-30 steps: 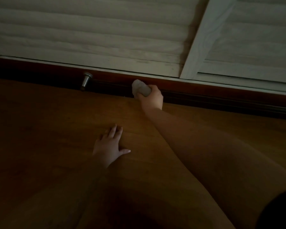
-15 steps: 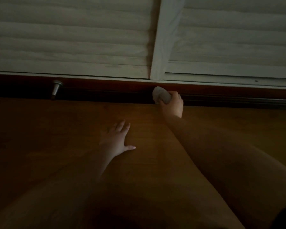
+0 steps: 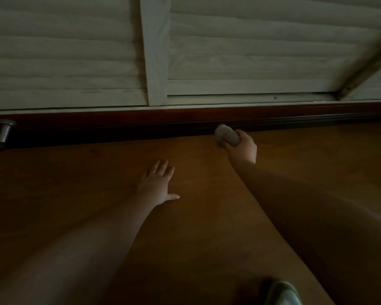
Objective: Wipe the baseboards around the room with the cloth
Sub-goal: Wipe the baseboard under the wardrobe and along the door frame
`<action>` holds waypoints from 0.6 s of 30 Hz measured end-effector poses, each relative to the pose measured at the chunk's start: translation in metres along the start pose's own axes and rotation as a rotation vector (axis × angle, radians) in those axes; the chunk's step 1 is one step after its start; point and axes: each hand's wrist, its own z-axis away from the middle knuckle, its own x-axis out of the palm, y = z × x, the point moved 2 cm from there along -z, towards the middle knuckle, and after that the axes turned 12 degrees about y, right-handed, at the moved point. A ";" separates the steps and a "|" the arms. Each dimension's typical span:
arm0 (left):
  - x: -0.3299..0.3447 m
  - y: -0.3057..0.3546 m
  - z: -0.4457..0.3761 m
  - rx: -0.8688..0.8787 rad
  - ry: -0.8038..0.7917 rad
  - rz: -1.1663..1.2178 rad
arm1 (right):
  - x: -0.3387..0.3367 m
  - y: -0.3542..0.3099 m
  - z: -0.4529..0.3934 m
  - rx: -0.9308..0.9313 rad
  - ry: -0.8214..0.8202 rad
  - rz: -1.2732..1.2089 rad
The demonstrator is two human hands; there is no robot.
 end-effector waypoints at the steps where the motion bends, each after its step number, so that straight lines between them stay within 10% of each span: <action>1: 0.003 0.002 0.001 -0.006 -0.023 0.010 | -0.001 0.009 0.003 0.010 0.004 0.013; 18: -0.005 -0.008 0.009 0.060 -0.054 -0.053 | -0.011 -0.034 -0.037 -0.253 -0.396 0.089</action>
